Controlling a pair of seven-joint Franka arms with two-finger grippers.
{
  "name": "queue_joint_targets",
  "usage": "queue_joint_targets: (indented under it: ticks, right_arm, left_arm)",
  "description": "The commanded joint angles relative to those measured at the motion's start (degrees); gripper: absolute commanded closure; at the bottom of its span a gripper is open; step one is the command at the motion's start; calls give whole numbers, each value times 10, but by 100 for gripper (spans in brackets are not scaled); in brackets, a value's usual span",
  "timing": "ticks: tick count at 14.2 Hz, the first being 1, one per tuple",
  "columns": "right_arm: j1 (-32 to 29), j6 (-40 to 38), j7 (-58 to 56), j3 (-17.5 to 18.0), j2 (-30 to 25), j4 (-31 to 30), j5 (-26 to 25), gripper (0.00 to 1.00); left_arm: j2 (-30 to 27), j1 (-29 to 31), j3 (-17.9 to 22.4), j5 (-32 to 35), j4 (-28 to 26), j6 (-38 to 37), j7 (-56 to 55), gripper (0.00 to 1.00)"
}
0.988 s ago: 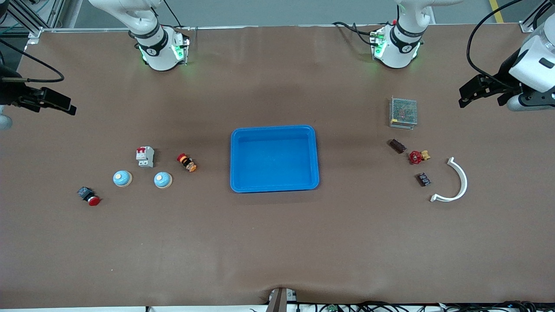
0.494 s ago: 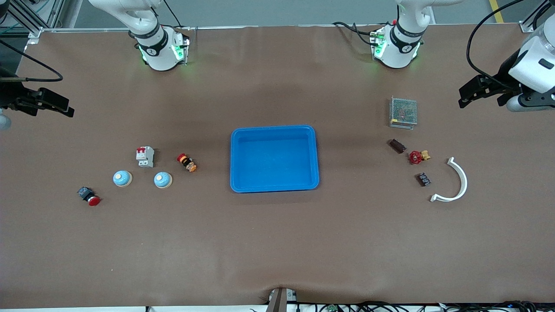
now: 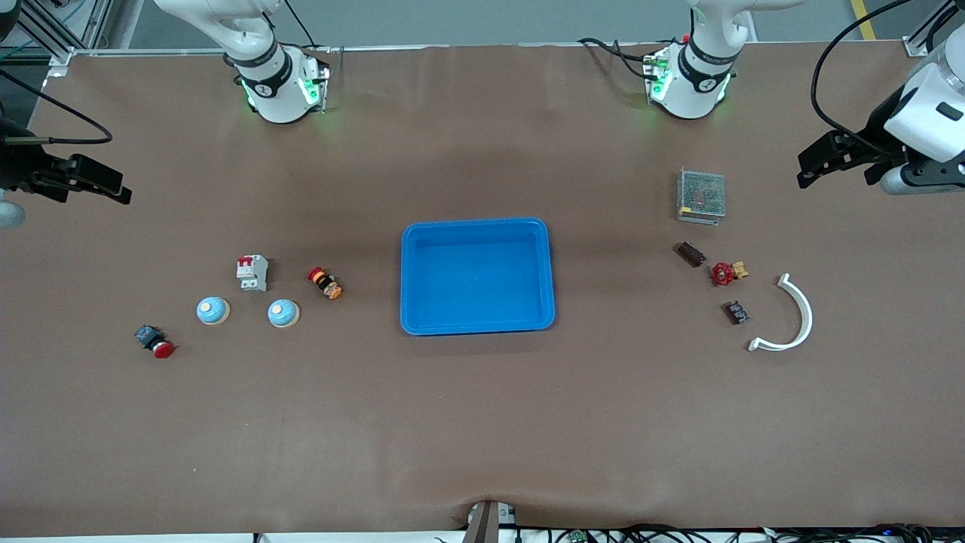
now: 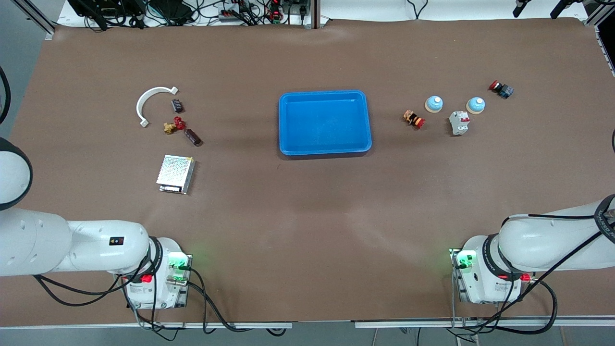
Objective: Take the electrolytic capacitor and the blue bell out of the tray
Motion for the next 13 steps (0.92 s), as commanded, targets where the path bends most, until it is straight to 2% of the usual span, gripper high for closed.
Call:
queue_joint_targets:
  ticks: [1,13]
  right_arm:
    - [9,7,15,-4,-14,-14,-3,0]
    - [22,41,14,-2,-19,-37,0,0]
  left_arm:
    - [6,2,1,-5,16,-16,12,0]
    - [6,1,0,-5,16,-27,12,0]
